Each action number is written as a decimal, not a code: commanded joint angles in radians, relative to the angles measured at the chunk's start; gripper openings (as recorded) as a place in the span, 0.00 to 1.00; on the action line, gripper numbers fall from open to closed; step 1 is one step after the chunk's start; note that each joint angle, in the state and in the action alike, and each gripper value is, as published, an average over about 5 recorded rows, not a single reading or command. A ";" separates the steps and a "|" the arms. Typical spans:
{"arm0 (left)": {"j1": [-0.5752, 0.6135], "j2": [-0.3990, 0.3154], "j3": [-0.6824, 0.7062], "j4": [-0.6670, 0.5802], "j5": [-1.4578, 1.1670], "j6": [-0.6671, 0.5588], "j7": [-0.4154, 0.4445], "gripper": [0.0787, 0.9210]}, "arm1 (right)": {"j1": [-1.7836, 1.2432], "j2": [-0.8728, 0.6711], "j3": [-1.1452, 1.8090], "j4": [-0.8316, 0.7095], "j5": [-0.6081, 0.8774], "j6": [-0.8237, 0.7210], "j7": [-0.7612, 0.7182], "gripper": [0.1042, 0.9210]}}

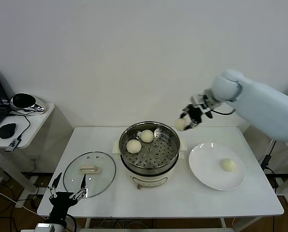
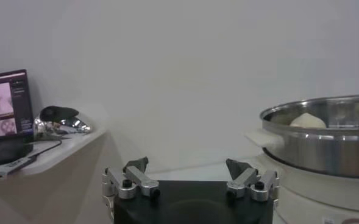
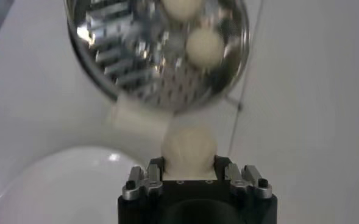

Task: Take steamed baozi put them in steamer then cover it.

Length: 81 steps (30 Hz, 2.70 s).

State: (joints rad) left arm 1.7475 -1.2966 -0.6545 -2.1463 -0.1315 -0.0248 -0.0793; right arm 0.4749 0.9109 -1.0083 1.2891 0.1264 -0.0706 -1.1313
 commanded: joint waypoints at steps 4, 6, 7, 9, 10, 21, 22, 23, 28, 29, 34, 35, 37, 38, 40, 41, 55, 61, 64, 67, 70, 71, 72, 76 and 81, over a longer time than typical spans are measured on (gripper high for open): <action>0.001 -0.011 -0.010 -0.005 -0.002 0.000 -0.001 0.88 | 0.042 0.286 -0.206 -0.029 0.024 0.241 0.023 0.52; 0.002 -0.014 -0.012 -0.007 -0.002 0.000 -0.001 0.88 | 0.025 0.303 -0.219 -0.037 -0.026 0.282 0.018 0.52; 0.002 -0.016 -0.012 -0.009 -0.002 0.001 -0.001 0.88 | 0.017 0.309 -0.225 -0.041 -0.048 0.304 0.016 0.53; 0.002 -0.019 -0.012 -0.012 -0.001 0.001 -0.001 0.88 | 0.001 0.317 -0.237 -0.047 -0.087 0.353 0.014 0.53; 0.003 -0.020 -0.013 -0.013 -0.001 0.001 -0.001 0.88 | -0.005 0.320 -0.242 -0.048 -0.100 0.377 0.014 0.53; 0.004 -0.025 -0.019 -0.014 -0.005 -0.001 -0.002 0.88 | -0.032 0.313 -0.259 -0.045 -0.217 0.555 0.016 0.54; 0.004 -0.025 -0.019 -0.013 -0.005 -0.001 -0.002 0.88 | -0.033 0.313 -0.259 -0.042 -0.222 0.563 0.017 0.54; 0.004 -0.026 -0.018 -0.012 -0.005 -0.001 -0.002 0.88 | -0.033 0.312 -0.259 -0.039 -0.227 0.570 0.019 0.54; 0.003 -0.029 -0.015 -0.010 -0.005 -0.002 -0.002 0.88 | -0.031 0.314 -0.257 -0.029 -0.245 0.597 0.031 0.54; 0.003 -0.030 -0.014 -0.010 -0.004 -0.002 -0.002 0.88 | -0.031 0.314 -0.256 -0.028 -0.246 0.601 0.036 0.54; 0.004 -0.031 -0.011 -0.010 -0.004 -0.002 -0.001 0.88 | -0.013 0.301 -0.245 -0.020 -0.240 0.607 0.054 0.61; 0.004 -0.031 -0.010 -0.010 -0.004 -0.002 -0.001 0.88 | -0.002 0.294 -0.242 -0.015 -0.233 0.604 0.052 0.64; 0.003 -0.030 -0.010 -0.011 -0.004 -0.002 -0.001 0.88 | 0.026 0.273 -0.235 -0.001 -0.212 0.594 0.046 0.72; 0.002 -0.029 -0.010 -0.011 -0.005 -0.002 -0.001 0.88 | 0.043 0.259 -0.232 0.007 -0.200 0.585 0.041 0.75; 0.001 -0.027 -0.010 -0.012 -0.005 -0.002 -0.001 0.88 | 0.081 0.217 -0.224 0.025 -0.182 0.555 0.028 0.82; 0.000 -0.025 -0.010 -0.013 -0.006 -0.002 -0.001 0.88 | 0.098 0.192 -0.220 0.035 -0.178 0.536 0.022 0.84; -0.008 0.009 0.004 -0.012 -0.006 0.000 0.001 0.88 | 0.142 -0.390 -0.167 0.238 -0.054 -0.214 0.021 0.88; -0.014 0.015 0.018 -0.005 -0.002 -0.001 0.001 0.88 | -0.099 -0.546 0.014 0.244 -0.139 -0.261 0.027 0.88; -0.013 0.015 0.022 -0.003 0.002 -0.001 0.002 0.88 | -0.315 -0.576 0.193 0.194 -0.218 -0.214 0.022 0.88; -0.010 0.014 0.022 -0.005 0.006 -0.001 0.001 0.88 | -0.497 -0.565 0.349 0.124 -0.282 -0.156 0.010 0.88; -0.006 0.012 0.020 -0.008 0.011 -0.001 0.001 0.88 | -0.600 -0.525 0.455 0.043 -0.331 -0.103 0.005 0.88; -0.004 0.010 0.018 -0.009 0.012 0.000 0.001 0.88 | -0.626 -0.507 0.484 0.013 -0.345 -0.089 0.004 0.88; -0.002 0.009 0.017 -0.010 0.014 0.000 0.001 0.88 | -0.645 -0.492 0.504 -0.014 -0.358 -0.079 0.003 0.88; 0.006 0.001 0.014 -0.013 0.019 0.000 0.001 0.88 | -0.692 -0.425 0.552 -0.101 -0.406 -0.047 0.002 0.88; 0.018 -0.006 0.005 -0.017 0.022 -0.001 0.002 0.88 | -0.712 -0.325 0.579 -0.217 -0.465 -0.018 0.009 0.88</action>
State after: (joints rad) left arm 1.7582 -1.2996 -0.6448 -2.1608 -0.1108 -0.0256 -0.0781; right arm -0.0280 0.5011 -0.6294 1.2795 -0.2076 -0.1283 -1.1230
